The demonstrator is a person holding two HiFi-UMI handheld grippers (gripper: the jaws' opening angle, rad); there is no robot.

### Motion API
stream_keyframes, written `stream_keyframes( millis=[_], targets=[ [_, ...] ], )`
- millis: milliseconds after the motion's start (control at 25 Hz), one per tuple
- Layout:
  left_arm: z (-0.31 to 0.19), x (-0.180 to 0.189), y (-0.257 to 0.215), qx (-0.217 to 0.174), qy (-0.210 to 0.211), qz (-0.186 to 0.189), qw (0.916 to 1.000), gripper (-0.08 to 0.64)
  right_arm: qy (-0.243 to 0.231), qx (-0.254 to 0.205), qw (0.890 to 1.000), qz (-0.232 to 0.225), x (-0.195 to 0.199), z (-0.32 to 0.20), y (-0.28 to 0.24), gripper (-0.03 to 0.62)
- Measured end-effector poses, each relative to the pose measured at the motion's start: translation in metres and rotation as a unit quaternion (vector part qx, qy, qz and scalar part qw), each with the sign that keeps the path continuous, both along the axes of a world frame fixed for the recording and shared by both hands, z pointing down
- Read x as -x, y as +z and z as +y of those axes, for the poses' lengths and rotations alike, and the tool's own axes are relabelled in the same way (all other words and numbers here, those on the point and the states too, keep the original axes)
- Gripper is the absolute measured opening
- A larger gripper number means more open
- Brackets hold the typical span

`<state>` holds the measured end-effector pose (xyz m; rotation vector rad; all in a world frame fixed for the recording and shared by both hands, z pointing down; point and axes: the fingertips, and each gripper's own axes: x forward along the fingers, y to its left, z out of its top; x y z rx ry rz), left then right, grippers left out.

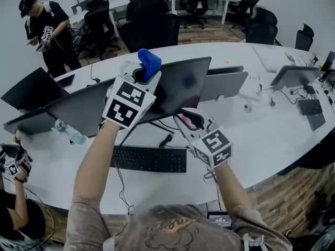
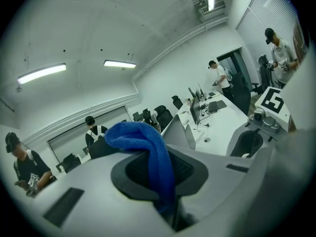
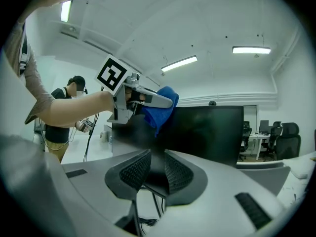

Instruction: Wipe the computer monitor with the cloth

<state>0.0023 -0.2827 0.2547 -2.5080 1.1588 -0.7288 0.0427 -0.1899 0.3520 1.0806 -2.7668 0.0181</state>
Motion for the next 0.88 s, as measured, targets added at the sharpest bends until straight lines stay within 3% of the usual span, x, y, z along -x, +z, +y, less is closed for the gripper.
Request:
stream_keyframes(
  millis=[880],
  targets=[
    [-0.027, -0.131, 0.008, 0.024, 0.055, 0.015, 0.9981, 0.048, 0.043, 0.023, 0.999, -0.008, -0.059, -0.002, 0.02, 0.095]
  ],
)
